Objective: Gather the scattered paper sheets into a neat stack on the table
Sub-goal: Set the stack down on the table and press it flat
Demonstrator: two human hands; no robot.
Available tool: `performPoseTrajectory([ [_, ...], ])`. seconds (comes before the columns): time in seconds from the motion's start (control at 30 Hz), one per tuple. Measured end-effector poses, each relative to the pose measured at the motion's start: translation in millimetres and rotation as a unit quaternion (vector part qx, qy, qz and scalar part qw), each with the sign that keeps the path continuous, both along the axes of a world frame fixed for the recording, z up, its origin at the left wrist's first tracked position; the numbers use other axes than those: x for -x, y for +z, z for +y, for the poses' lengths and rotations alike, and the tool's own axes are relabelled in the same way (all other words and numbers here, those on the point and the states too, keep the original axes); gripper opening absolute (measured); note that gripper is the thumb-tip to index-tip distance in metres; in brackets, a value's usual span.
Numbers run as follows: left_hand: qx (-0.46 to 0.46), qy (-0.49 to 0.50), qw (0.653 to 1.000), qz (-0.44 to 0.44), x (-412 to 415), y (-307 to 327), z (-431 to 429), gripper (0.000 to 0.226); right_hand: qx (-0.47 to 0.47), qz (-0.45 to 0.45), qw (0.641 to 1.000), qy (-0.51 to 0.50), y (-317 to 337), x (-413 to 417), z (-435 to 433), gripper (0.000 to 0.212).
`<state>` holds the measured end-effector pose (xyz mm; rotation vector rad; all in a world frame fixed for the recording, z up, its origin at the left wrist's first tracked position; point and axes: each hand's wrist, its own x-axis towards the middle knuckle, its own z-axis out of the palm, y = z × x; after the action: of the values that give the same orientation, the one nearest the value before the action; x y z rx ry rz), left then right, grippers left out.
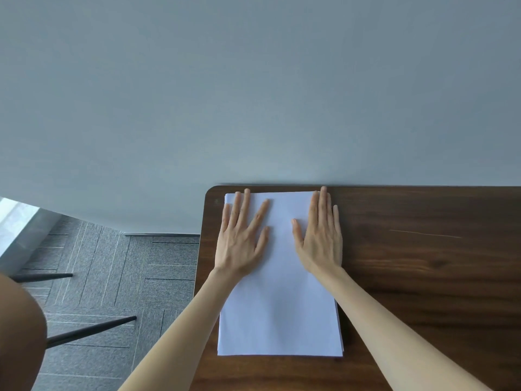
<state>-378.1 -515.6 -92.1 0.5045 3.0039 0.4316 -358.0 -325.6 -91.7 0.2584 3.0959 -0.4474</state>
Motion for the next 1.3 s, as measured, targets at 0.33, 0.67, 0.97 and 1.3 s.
performPoseTrajectory([
  [0.33, -0.403, 0.289, 0.861, -0.115, 10.8, 36.7, -2.2, 0.058, 0.360, 0.048, 0.922, -0.136, 26.1, 1.6, 15.0, 0.054],
  [0.67, -0.402, 0.294, 0.853, -0.158, 13.4, 62.1, 1.6, 0.067, 0.304, 0.014, 0.947, -0.102, 40.6, 21.2, 29.2, 0.049],
  [0.97, -0.373, 0.305, 0.858, -0.178, 25.3, 60.7, 0.3, 0.063, 0.142, -0.086, 0.986, 0.009, 50.6, 45.2, 43.4, 0.037],
  [1.3, -0.355, 0.298, 0.865, -0.189, 33.0, 58.5, -1.1, 0.060, 0.119, -0.108, 0.987, 0.001, 47.6, 52.6, 41.2, 0.035],
])
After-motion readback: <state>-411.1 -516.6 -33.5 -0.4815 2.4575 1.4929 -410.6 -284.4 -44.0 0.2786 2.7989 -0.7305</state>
